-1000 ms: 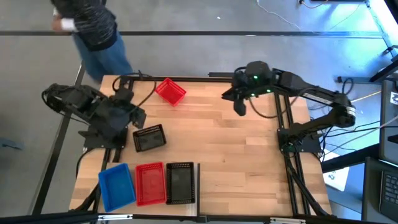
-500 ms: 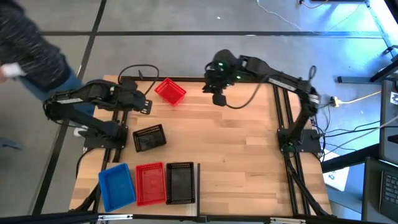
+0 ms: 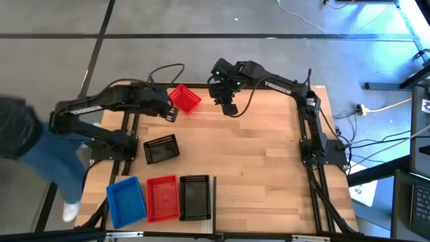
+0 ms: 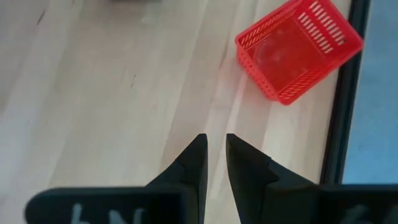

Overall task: Stack baskets on shelf by color
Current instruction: Stack the red bin on top of the other red bin on the shelf

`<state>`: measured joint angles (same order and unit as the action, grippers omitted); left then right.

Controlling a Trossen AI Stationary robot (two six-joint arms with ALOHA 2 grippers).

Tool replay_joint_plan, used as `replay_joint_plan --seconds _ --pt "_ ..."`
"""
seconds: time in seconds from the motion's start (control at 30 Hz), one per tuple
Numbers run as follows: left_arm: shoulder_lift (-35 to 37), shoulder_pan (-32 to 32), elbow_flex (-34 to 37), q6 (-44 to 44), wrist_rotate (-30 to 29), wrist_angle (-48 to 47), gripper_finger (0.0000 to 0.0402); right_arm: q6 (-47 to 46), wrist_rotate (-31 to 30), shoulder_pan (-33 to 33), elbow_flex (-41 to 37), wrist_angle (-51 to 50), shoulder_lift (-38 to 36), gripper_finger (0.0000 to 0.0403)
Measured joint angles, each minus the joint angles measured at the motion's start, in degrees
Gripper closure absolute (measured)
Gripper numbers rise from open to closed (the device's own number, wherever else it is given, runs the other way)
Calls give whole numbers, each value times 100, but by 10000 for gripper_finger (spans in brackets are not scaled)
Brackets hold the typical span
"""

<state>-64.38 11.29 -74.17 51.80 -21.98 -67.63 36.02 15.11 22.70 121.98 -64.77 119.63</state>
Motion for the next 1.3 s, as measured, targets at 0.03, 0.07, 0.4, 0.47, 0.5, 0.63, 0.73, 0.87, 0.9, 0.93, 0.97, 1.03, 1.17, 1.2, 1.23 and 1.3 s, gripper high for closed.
replay_joint_plan --seconds 0.03,0.07,0.4,0.47,0.5,0.63,0.73,0.87,0.9,0.93,0.97,1.03,1.17,1.2,1.23,1.3 --pt "0 135 110 -250 192 306 340 -12 0 0 2 -30 -38 344" --pt "0 289 205 -391 423 552 340 -79 0 -6 4 -57 -88 344" --pt "-608 1711 686 -1408 1817 1492 340 -618 4 -65 10 -415 -794 344" --pt "-827 1846 693 -1410 2030 1523 340 -880 2 -63 10 -443 -911 344" --pt "-952 1870 690 -1409 2105 1568 340 -939 0 -63 10 -476 -966 344" --pt "-1548 1837 691 -1655 2208 1798 340 -1044 2 -63 10 -496 -1142 344" --pt "-1985 1765 691 -1900 2270 2174 340 -1046 -8 -65 10 -515 -1179 344" --pt "-2429 1648 688 -2245 2230 2714 340 -1048 -38 -63 10 -676 -1184 344" --pt "-2528 1624 688 -2251 2190 2754 340 -1048 -42 -61 10 -710 -1184 344" --pt "-2623 1591 688 -2269 2118 2797 340 -1048 -44 -61 10 -746 -1184 344" --pt "-2706 1563 688 -2340 2024 2846 340 -1048 -44 -61 10 -780 -1184 344" --pt "-2857 1526 688 -2568 1760 2881 340 -1050 -44 -61 10 -789 -1184 344" --pt "-3043 1484 688 -2692 1260 2876 340 -1050 -45 -57 10 -791 -1184 344" --pt "-3069 1483 688 -2692 1194 2886 340 -1050 -46 -57 10 -791 -1184 344" --pt "-3094 1482 688 -2694 1166 2897 340 -1050 -46 -57 10 -791 -1184 344" --pt "-3125 1480 688 -2696 1161 2904 340 -1050 -46 -57 10 -791 -1184 344"
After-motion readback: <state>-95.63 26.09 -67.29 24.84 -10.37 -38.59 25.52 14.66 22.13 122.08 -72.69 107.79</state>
